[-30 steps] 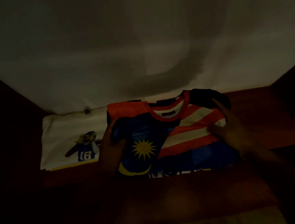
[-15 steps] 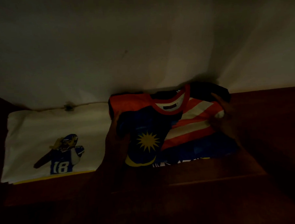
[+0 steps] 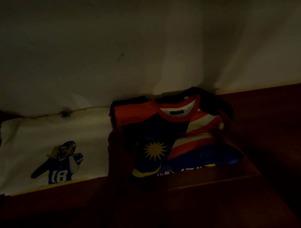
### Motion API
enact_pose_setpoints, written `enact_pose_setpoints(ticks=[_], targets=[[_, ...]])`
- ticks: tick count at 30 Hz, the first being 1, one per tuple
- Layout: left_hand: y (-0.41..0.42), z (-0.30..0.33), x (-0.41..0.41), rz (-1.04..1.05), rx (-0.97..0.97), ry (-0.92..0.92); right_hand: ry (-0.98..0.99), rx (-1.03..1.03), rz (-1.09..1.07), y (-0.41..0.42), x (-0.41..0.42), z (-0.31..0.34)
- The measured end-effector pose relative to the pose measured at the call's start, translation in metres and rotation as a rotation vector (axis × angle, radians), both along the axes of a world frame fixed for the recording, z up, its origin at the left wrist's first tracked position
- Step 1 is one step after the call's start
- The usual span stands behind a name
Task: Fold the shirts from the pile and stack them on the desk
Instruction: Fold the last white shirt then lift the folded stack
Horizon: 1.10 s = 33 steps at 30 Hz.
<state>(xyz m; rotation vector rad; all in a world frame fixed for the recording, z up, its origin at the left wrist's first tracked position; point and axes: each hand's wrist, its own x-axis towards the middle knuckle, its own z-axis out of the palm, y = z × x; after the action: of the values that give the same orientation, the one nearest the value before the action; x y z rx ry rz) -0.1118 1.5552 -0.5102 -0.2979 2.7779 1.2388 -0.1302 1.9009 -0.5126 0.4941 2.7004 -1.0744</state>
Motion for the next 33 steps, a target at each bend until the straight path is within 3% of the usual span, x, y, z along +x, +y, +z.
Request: enact_pose_setpoints(ticks=[3,6,9,12,19,25,27,29,31,33], targets=[[0.003,-0.001,0.007,0.017,-0.332,0.243,-0.015,0.29,-0.004,-0.013,0.007,0.02],[0.024,0.011,0.006,-0.123,-0.471,0.314,0.016,0.581,0.125,-0.04,0.01,0.022],[0.042,0.01,0.0,-0.302,-0.654,0.228,0.107,0.547,0.314,-0.084,0.008,0.014],[0.036,-0.005,-0.005,-0.366,-0.73,0.155,0.009,0.553,0.45,-0.107,0.008,0.01],[0.007,-0.027,-0.014,-0.454,-0.71,0.134,-0.001,0.564,0.458,-0.079,0.013,-0.012],[0.001,-0.024,-0.015,-0.325,-0.591,0.148,-0.001,0.588,0.367,-0.059,0.012,-0.006],[-0.009,-0.022,-0.021,-0.167,-0.463,0.126,0.062,0.591,0.173,-0.038,0.006,0.001],[-0.015,-0.021,-0.029,-0.101,-0.207,0.116,0.028,0.535,0.023,-0.012,-0.003,0.0],[-0.012,-0.019,-0.036,-0.089,-0.018,0.127,-0.034,0.301,-0.003,0.0,-0.011,-0.001],[-0.005,-0.018,-0.038,-0.072,0.003,0.124,-0.075,0.206,0.051,-0.004,-0.014,-0.005]])
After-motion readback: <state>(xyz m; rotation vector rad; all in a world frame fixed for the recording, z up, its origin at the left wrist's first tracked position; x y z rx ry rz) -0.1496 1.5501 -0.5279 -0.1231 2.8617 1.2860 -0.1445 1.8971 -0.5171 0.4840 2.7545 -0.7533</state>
